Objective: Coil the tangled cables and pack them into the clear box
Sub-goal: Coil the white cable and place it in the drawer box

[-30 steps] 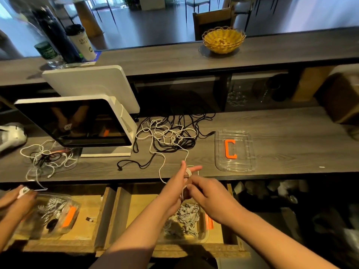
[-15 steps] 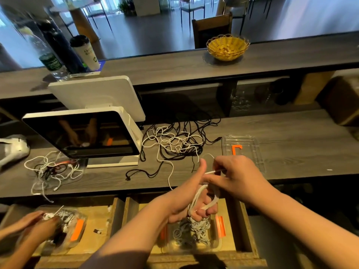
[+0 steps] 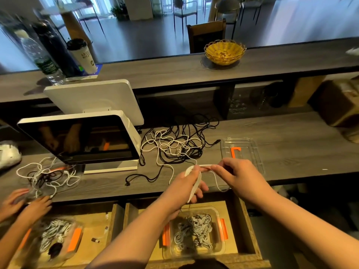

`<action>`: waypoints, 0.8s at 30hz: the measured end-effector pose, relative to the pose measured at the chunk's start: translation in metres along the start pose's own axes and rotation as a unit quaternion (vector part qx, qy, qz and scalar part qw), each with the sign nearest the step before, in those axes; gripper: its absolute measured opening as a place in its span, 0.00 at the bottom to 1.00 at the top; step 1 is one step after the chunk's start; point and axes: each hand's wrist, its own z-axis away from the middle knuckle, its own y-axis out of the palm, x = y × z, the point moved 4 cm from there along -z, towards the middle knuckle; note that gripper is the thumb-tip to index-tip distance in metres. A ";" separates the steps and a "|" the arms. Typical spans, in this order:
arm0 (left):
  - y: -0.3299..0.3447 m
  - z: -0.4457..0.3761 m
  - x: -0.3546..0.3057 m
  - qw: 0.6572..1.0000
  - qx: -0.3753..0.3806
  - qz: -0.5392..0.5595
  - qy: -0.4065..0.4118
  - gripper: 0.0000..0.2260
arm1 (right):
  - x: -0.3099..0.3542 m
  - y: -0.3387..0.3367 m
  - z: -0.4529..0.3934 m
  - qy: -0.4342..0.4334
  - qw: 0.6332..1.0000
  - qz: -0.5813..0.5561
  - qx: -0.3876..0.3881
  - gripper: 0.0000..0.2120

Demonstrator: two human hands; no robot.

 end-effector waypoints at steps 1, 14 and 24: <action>-0.003 0.000 -0.001 0.999 -0.012 0.031 0.005 0.15 | -0.001 0.001 0.000 0.007 1.000 -0.009 0.002 0.12; -0.018 -0.004 -0.013 0.935 -0.006 0.348 0.063 0.21 | 0.004 0.031 0.011 0.058 0.993 -0.095 0.027 0.11; -0.027 -0.023 0.000 0.899 -0.012 0.434 0.055 0.21 | -0.004 0.054 0.017 0.112 0.982 -0.130 0.074 0.14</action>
